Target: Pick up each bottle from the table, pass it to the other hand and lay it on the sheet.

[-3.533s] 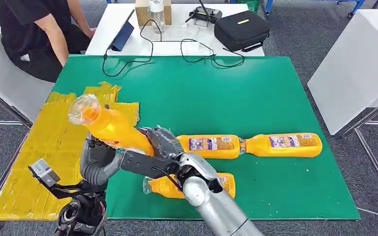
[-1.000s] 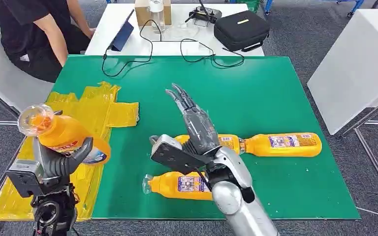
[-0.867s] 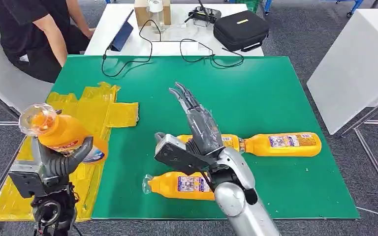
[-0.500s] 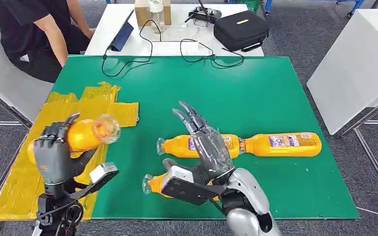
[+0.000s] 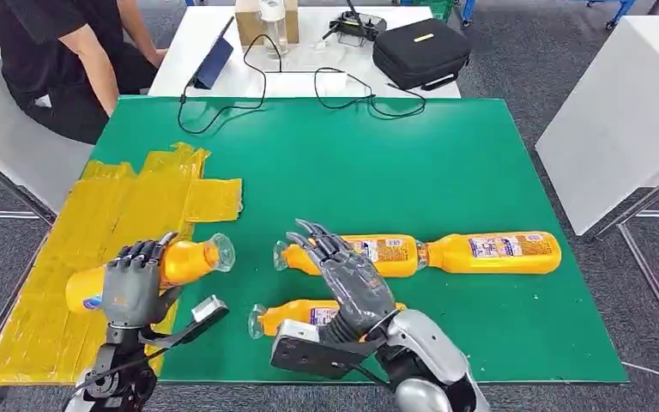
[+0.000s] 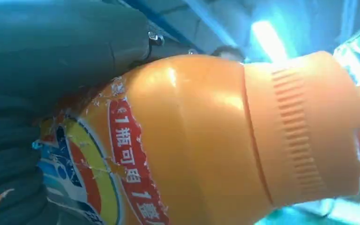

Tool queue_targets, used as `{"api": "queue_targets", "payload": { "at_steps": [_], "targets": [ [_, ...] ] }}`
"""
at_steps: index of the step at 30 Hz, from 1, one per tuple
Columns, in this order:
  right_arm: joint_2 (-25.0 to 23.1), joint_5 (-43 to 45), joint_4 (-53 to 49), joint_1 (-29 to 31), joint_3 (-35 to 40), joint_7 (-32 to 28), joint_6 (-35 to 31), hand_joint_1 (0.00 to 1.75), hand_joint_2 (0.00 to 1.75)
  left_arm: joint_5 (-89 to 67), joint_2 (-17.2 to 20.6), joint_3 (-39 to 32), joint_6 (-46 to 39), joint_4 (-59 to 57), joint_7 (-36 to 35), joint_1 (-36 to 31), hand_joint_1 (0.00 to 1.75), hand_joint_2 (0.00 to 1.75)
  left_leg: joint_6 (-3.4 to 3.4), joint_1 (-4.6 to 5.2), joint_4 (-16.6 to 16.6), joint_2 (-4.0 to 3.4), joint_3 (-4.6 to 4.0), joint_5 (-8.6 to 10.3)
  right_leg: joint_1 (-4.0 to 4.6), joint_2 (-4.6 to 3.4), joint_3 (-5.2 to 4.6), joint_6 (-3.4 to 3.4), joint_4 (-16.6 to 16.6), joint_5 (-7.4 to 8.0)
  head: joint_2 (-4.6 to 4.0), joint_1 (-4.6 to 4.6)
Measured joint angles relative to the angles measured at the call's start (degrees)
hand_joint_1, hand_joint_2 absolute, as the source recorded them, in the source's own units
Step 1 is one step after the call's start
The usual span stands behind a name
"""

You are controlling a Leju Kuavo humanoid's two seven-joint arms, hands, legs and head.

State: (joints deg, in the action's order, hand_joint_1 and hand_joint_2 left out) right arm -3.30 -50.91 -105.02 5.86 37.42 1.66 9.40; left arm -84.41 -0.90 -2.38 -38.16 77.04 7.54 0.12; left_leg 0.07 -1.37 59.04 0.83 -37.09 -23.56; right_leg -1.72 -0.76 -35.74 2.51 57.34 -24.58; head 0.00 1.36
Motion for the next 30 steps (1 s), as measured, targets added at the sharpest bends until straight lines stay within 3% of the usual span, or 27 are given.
{"api": "queue_targets", "payload": {
  "at_steps": [5,6,9,11,14,27,30],
  "targets": [
    [0.89,-4.54,0.81,-0.85,0.46,1.37,2.03,0.00,1.75,-3.12,0.52,-2.81,-0.07,-3.40,-4.04,-0.50,0.00,1.75,0.00,0.00,0.00,0.01,0.00,0.00,0.00,0.00,0.00,0.00,0.00,0.00,0.00,0.02],
    [1.07,-5.20,1.09,-1.10,0.48,1.53,2.45,0.00,1.75,-3.76,0.59,-3.37,-0.09,-3.87,-5.14,-0.66,0.00,0.00,0.00,0.01,0.00,0.01,0.00,0.00,-0.01,0.00,0.01,0.00,0.00,0.00,0.00,0.00],
    [1.49,-6.16,1.90,-1.64,0.48,1.88,2.56,0.00,1.75,-5.09,1.60,-3.91,-0.09,-5.75,-7.83,-1.16,0.00,0.00,0.00,0.01,0.00,0.02,-0.01,0.00,-0.01,0.00,0.01,0.00,0.00,0.00,0.00,0.00],
    [1.73,-7.70,2.57,-1.72,0.48,2.34,3.63,0.00,1.75,-5.44,3.03,-3.09,-0.09,-7.73,-13.93,-1.85,0.00,0.00,0.00,0.00,0.00,0.02,0.01,0.00,0.00,0.00,0.01,0.00,0.00,0.00,0.00,-0.02],
    [2.30,-10.36,4.44,-2.13,0.50,3.30,4.37,0.00,1.75,-5.51,3.93,-2.58,-0.09,-9.38,-14.75,-2.30,0.00,0.00,0.00,-0.01,0.00,0.02,0.00,0.01,0.01,0.01,0.00,0.00,0.00,0.00,0.00,0.02],
    [3.08,-10.66,12.37,-2.82,0.11,3.91,5.75,0.00,1.75,-1.08,4.04,-1.85,-0.09,-12.19,-4.55,-4.58,0.00,0.00,0.00,0.00,0.00,0.02,0.01,0.01,0.00,0.00,0.00,0.00,0.00,0.00,0.00,0.00],
    [3.19,-10.23,13.72,-2.83,-0.50,3.91,5.79,0.00,1.75,7.58,3.61,-1.81,-0.09,-12.46,2.15,-4.76,0.00,0.00,0.00,0.00,0.00,0.02,0.01,0.01,0.00,0.00,0.00,0.00,0.00,0.00,0.00,0.00]
  ]
}}
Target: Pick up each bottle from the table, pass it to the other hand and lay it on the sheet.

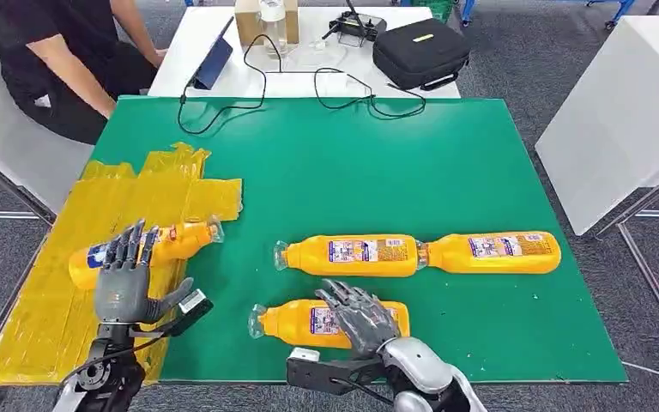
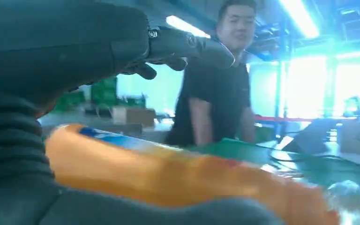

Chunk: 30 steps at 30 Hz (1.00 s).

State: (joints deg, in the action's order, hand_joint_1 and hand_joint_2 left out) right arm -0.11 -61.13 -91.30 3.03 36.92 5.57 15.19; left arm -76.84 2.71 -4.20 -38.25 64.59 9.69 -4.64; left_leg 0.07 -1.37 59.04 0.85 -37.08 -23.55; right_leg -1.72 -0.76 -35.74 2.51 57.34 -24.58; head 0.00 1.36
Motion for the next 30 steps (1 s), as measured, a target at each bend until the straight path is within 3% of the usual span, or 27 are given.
{"api": "queue_targets", "payload": {
  "at_steps": [4,10,18,19,20,30],
  "targets": [
    [0.13,0.09,0.92,0.01,-0.26,0.00,0.00,0.00,1.75,4.36,-0.59,-0.28,0.00,-0.02,3.00,-0.36,0.00,0.00,0.00,0.00,0.00,0.01,-0.01,0.00,-0.01,0.00,0.01,0.00,0.00,0.00,0.00,0.00],
    [0.11,-0.29,3.02,0.13,-0.61,1.86,0.79,0.00,1.75,33.79,-1.51,-0.13,4.25,6.02,13.96,1.11,0.00,0.00,0.00,0.00,0.00,-0.01,-0.01,0.00,0.00,0.00,-0.01,0.00,0.00,0.00,0.00,0.00],
    [-0.17,-4.96,8.35,1.01,-0.94,7.10,2.84,0.00,1.75,46.11,-1.77,1.47,9.88,20.83,15.40,5.21,0.00,0.00,-0.02,0.00,-0.01,-0.01,0.29,-0.09,0.00,0.01,0.25,-0.04,-0.02,-0.11,0.00,0.02],
    [-0.20,-5.29,8.94,1.09,-0.94,7.36,2.95,0.59,1.75,46.61,-1.66,1.62,9.86,21.38,15.64,5.41,0.00,0.00,-0.05,0.00,-0.02,0.00,0.38,-0.12,0.01,0.01,0.24,-0.04,-0.03,-0.14,0.00,0.00],
    [-0.22,-5.40,9.31,1.25,-0.94,7.50,2.95,1.75,1.75,46.85,-1.60,1.71,9.86,21.86,15.68,5.65,0.00,0.00,-0.09,0.00,-0.03,0.00,0.51,-0.17,0.01,0.00,0.15,-0.14,-0.04,-0.23,0.00,0.00],
    [-0.37,-6.71,10.78,1.81,-0.87,8.22,3.78,1.75,1.75,52.36,-0.94,2.38,12.13,22.99,16.08,5.91,0.00,0.00,-0.13,0.00,-0.05,0.01,1.33,-0.44,0.02,0.00,0.73,-0.06,-0.06,-0.49,0.00,0.02]
  ]
}}
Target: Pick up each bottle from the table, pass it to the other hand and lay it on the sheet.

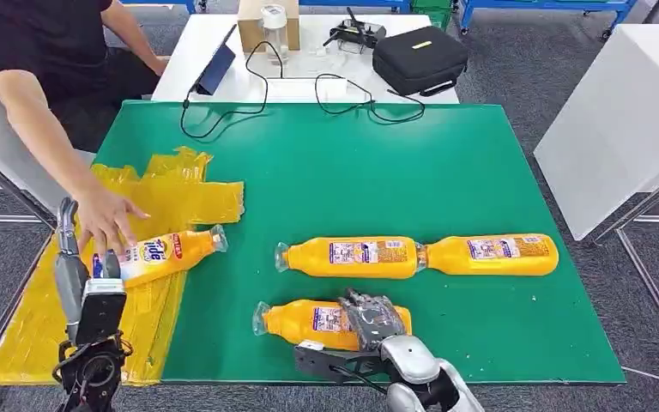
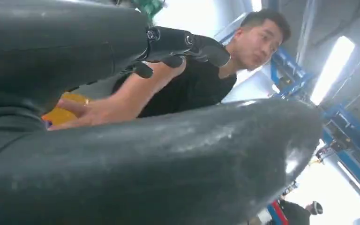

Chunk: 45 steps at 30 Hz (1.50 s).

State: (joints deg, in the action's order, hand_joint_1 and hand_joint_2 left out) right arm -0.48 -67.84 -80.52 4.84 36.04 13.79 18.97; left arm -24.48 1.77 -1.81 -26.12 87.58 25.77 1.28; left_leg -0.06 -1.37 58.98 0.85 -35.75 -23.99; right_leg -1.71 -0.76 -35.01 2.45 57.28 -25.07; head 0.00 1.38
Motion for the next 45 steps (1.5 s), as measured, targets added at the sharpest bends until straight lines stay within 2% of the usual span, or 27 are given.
{"api": "queue_targets", "payload": {
  "at_steps": [8,13,14,18,23,26,30,38,40,45],
  "targets": [
    [-0.22,1.47,-0.09,0.10,-0.66,-0.39,-0.11,1.75,1.75,9.57,0.22,0.24,8.61,0.66,-0.28,0.32,0.00,0.00,-0.02,0.00,0.00,0.00,0.05,-0.04,0.00,0.00,0.07,0.04,0.00,-0.04,0.00,0.00],
    [-0.96,10.48,-4.18,-1.49,-4.86,-5.10,-2.69,1.75,1.75,21.50,0.26,0.22,21.85,1.38,0.55,0.54,0.00,0.00,-0.02,0.01,0.01,0.01,-0.12,-0.03,-0.01,0.00,0.46,0.08,0.02,-0.02,0.00,-0.07],
    [-1.07,13.34,-5.80,-2.22,-6.41,-6.67,-2.97,1.75,1.75,25.87,0.31,0.22,26.46,1.46,0.92,0.62,0.00,1.75,-0.02,0.01,0.01,0.01,-0.21,-0.02,-0.02,0.00,0.42,0.06,0.04,0.05,0.00,0.02],
    [-2.12,17.38,-10.67,-4.58,-9.82,-9.10,-2.73,1.75,1.75,31.10,0.28,0.20,33.01,1.86,1.62,0.76,0.00,1.75,-0.02,0.01,0.02,0.01,-0.36,-0.01,-0.01,0.00,0.21,-0.01,0.04,0.10,0.00,-0.02],
    [-3.48,25.53,-19.59,-5.35,-12.35,-16.59,-8.27,1.75,1.75,43.67,0.13,0.24,45.42,2.16,1.68,1.08,0.00,1.75,-0.02,-0.01,0.02,-0.01,-0.45,-0.01,0.00,0.00,0.08,-0.02,0.04,0.09,0.00,-0.02],
    [-4.00,28.24,-25.00,-5.45,-12.22,-19.14,-11.01,1.75,1.75,46.94,-0.33,0.68,49.17,2.01,2.10,0.82,0.00,1.75,-0.03,0.00,0.02,-0.01,-0.52,-0.02,0.00,0.00,0.04,-0.02,0.04,0.09,0.00,0.00],
    [-4.37,29.01,-28.85,-5.41,-11.65,-19.61,-12.11,1.75,1.75,47.49,-0.89,1.71,50.14,1.16,2.56,0.15,0.00,1.75,-0.02,0.01,0.02,0.00,-0.55,-0.02,-0.01,0.00,0.04,-0.02,0.04,0.08,0.00,-0.02],
    [-4.37,31.56,-30.14,-5.14,-11.06,-21.11,-15.18,1.75,1.75,50.25,-1.18,2.88,52.65,-0.56,1.24,-0.78,0.00,1.75,-0.02,0.00,0.02,-0.01,-0.56,-0.02,-0.01,0.00,0.01,-0.02,0.04,0.09,0.00,-0.02],
    [-4.66,31.67,-29.81,-3.95,-10.86,-21.11,-17.73,1.75,1.75,51.54,-1.40,4.09,54.03,-2.04,0.50,-1.67,0.00,1.75,-0.02,0.00,0.01,0.00,-0.57,-0.02,0.00,0.00,0.01,-0.02,0.04,0.09,0.00,-0.02],
    [-6.12,34.08,-23.53,1.03,-10.27,-20.61,-18.45,1.75,1.75,53.39,-3.00,7.87,54.73,-5.23,-0.44,-4.44,0.00,1.75,0.03,0.01,0.02,0.00,-0.57,0.04,-0.01,0.00,0.02,-0.02,0.04,0.12,0.00,-0.02]
  ]
}}
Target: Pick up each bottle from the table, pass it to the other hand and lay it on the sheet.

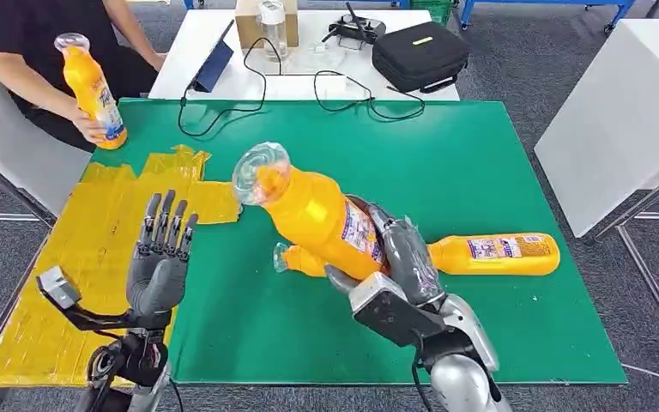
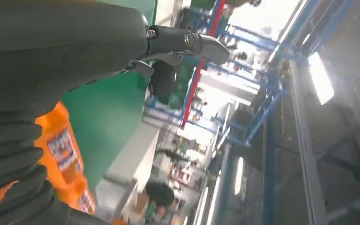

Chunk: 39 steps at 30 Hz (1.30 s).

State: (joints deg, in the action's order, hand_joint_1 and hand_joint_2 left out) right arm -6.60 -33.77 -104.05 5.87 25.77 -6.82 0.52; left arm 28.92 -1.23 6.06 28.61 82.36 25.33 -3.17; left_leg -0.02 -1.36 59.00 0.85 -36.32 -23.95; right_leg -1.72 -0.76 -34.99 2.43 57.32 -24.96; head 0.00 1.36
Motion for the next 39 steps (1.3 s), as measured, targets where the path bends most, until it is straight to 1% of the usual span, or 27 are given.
{"api": "queue_targets", "payload": {
  "at_steps": [4,13,22,27,30,35,39],
  "targets": [
    [-1.05,0.46,3.82,1.70,0.74,-0.09,-0.20,1.75,1.75,0.41,-0.68,1.63,0.00,-1.05,-0.20,-0.81,0.00,1.75,0.01,0.00,0.01,0.00,-0.01,0.01,0.01,0.00,0.00,0.00,0.01,0.00,0.00,0.00],
    [-2.14,1.00,8.04,3.80,2.41,0.07,0.11,1.75,1.75,0.65,-1.11,2.84,0.00,-1.72,-0.37,-1.25,0.00,1.75,0.00,-0.01,0.00,0.00,-0.12,-0.01,0.01,0.00,-0.12,0.00,0.01,-0.02,0.00,0.02],
    [-6.16,-0.62,15.19,7.08,7.02,2.03,0.88,1.75,1.75,2.91,-2.36,5.90,1.27,-1.72,-2.18,-1.11,0.00,1.75,0.00,-0.01,0.00,0.00,-0.14,0.00,0.01,0.00,-0.11,0.00,0.02,-0.01,0.00,0.00],
    [-6.25,-0.68,15.36,7.13,7.11,2.03,0.92,1.75,1.75,2.91,-2.40,5.94,1.27,-1.72,-2.18,-1.11,0.00,1.75,0.00,-0.01,0.00,0.00,-0.14,0.00,0.01,0.00,-0.11,0.00,0.02,-0.01,0.00,0.02],
    [-10.03,-0.90,22.67,9.44,11.03,2.10,1.05,1.75,1.75,3.91,-2.88,7.93,0.74,0.20,-2.36,0.91,0.00,1.75,-0.01,-0.02,0.00,-0.01,-0.18,-0.01,0.01,0.00,-0.17,0.00,0.02,-0.02,0.00,0.00],
    [-12.00,-1.79,28.00,10.86,12.33,2.64,1.62,1.75,1.75,3.41,-3.43,9.46,-0.92,2.36,-3.26,3.17,0.00,1.75,-0.01,-0.01,0.00,-0.03,-0.21,-0.01,0.01,-0.01,-0.22,-0.01,0.02,-0.02,0.00,0.02],
    [-12.52,-2.01,30.25,11.46,12.70,2.62,1.62,1.75,1.75,3.41,-3.41,9.51,-1.77,3.17,-3.10,4.14,0.00,1.75,0.00,-0.02,0.00,-0.01,-0.21,0.00,0.01,0.02,-0.20,-0.01,0.02,-0.02,0.00,0.00]
  ]
}}
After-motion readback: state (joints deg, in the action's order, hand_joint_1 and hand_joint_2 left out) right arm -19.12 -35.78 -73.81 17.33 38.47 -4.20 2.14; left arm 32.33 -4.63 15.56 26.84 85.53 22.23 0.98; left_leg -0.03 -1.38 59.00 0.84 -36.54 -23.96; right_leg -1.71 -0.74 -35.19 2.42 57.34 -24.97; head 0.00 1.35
